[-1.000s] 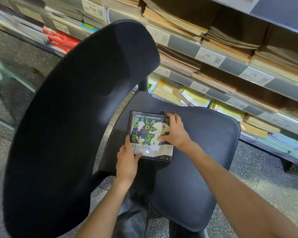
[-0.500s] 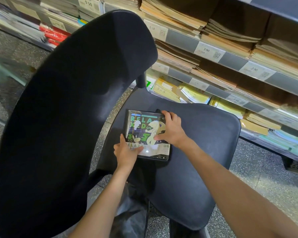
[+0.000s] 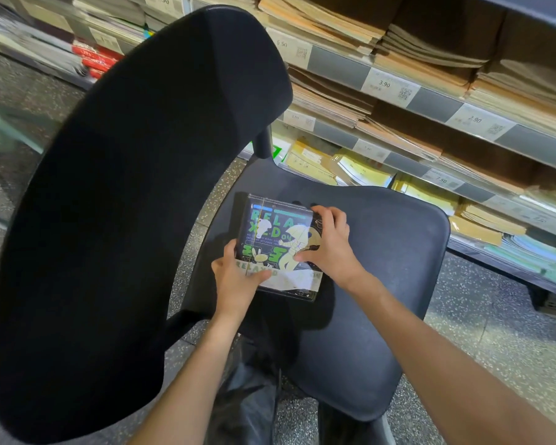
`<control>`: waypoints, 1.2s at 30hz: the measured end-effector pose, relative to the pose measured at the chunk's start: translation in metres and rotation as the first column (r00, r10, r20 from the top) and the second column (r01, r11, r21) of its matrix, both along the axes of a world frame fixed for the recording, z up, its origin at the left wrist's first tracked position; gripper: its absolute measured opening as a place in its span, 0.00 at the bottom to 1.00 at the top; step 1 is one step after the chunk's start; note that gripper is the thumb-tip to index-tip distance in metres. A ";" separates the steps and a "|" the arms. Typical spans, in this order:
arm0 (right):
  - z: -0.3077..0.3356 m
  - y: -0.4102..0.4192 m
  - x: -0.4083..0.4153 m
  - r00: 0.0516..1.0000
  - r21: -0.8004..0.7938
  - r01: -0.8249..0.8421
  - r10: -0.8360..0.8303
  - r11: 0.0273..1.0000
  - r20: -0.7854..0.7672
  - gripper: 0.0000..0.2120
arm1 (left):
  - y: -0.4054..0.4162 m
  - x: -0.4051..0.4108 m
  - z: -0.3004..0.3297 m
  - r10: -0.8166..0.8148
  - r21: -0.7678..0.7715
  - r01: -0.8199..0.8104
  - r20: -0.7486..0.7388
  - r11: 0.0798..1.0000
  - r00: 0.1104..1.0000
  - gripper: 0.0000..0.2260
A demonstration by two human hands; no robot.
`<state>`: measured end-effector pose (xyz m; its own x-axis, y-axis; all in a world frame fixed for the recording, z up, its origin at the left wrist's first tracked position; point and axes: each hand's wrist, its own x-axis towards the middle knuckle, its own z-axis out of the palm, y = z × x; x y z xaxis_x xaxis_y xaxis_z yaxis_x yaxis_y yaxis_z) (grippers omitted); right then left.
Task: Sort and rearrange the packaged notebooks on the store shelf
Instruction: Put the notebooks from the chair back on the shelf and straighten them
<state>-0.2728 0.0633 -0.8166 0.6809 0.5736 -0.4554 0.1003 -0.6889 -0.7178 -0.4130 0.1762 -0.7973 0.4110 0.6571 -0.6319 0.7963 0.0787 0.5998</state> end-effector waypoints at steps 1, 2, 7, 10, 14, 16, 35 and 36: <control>0.005 -0.002 0.001 1.000 0.019 0.022 -0.023 1.000 0.013 0.42 | -0.001 0.002 0.004 -0.001 0.004 0.001 0.011 1.000 1.000 0.37; 0.011 -0.003 0.004 0.999 0.037 0.041 -0.042 0.998 0.030 0.41 | -0.002 0.006 0.009 -0.005 0.012 0.004 0.033 1.000 0.999 0.36; 0.058 -0.009 0.031 0.986 0.106 0.082 -0.096 0.991 0.138 0.40 | -0.006 0.032 0.038 -0.046 0.104 0.029 0.167 0.994 0.985 0.35; 0.099 -0.016 0.054 0.968 0.139 0.105 -0.133 0.985 0.211 0.41 | -0.008 0.058 0.069 -0.099 0.137 0.069 0.231 0.988 0.968 0.35; 0.166 -0.022 0.082 0.931 0.191 0.142 -0.197 0.971 0.308 0.42 | -0.008 0.096 0.125 -0.165 0.200 0.100 0.346 0.975 0.924 0.34; 0.204 -0.025 0.092 0.907 0.229 0.157 -0.232 0.961 0.351 0.42 | -0.006 0.112 0.159 -0.210 0.246 0.120 0.384 0.962 0.899 0.34; 0.579 -0.043 0.119 0.649 0.470 0.000 -0.357 0.883 0.672 0.41 | -0.008 0.176 0.504 -0.372 0.423 0.052 0.721 0.904 0.585 0.36; 0.594 -0.044 0.118 0.641 0.473 -0.008 -0.359 0.881 0.679 0.41 | -0.009 0.177 0.517 -0.373 0.423 0.048 0.732 0.905 0.570 0.35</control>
